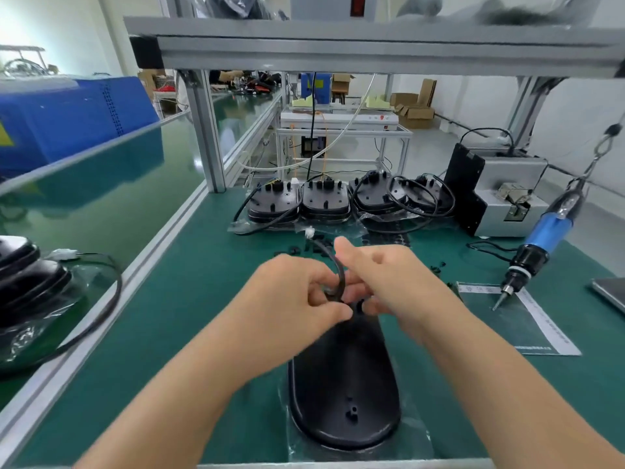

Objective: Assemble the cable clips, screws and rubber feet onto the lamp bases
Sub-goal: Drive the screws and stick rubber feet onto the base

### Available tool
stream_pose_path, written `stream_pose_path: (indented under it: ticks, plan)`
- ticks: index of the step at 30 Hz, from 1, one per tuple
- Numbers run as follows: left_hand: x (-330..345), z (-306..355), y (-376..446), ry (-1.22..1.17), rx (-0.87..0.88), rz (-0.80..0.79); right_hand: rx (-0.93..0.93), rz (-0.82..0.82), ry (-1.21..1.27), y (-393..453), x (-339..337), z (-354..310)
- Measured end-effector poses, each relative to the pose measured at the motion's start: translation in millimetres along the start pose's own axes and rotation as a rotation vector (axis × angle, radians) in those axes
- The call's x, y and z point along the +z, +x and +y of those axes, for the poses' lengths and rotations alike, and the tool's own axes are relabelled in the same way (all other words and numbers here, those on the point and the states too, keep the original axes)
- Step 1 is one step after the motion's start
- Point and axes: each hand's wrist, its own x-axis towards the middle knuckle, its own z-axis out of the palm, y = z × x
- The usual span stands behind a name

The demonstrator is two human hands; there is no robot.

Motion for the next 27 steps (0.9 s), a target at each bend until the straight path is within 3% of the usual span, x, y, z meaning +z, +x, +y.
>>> stream_pose_path:
  ticks: [3,6,7,11,13,16,20,22,25,27]
  plan:
    - [7,2,-6,0.053,0.088,-0.018,-0.039,0.026,-0.066,-3,-3,2]
    - [-8,-9,1,0.178,0.197,0.346,-0.063,0.021,-0.107,-17,-16,11]
    - [-12,-13,8,0.302,0.236,0.360,-0.085,0.001,-0.156,-24,-20,15]
    - [-8,-37,34,0.709,0.201,-0.105,-0.124,-0.009,-0.478,-45,-26,30]
    - [-3,-50,38,0.619,0.115,-0.209,-0.108,0.037,-0.539,-49,-27,40]
    - [2,-68,29,0.346,0.031,-0.147,-0.030,0.083,-0.535,-49,-22,55]
    - [17,-79,5,0.499,-0.195,-0.157,0.123,0.051,-0.431,-42,-16,68]
    - [26,-74,-5,0.479,-0.283,-0.060,0.139,0.030,-0.334,-40,-13,68]
    - [37,-68,-10,0.200,-0.400,0.082,0.093,0.033,-0.247,-36,-1,66]
    - [35,-70,-14,-0.229,-0.479,0.167,0.059,0.117,-0.143,-26,5,61]
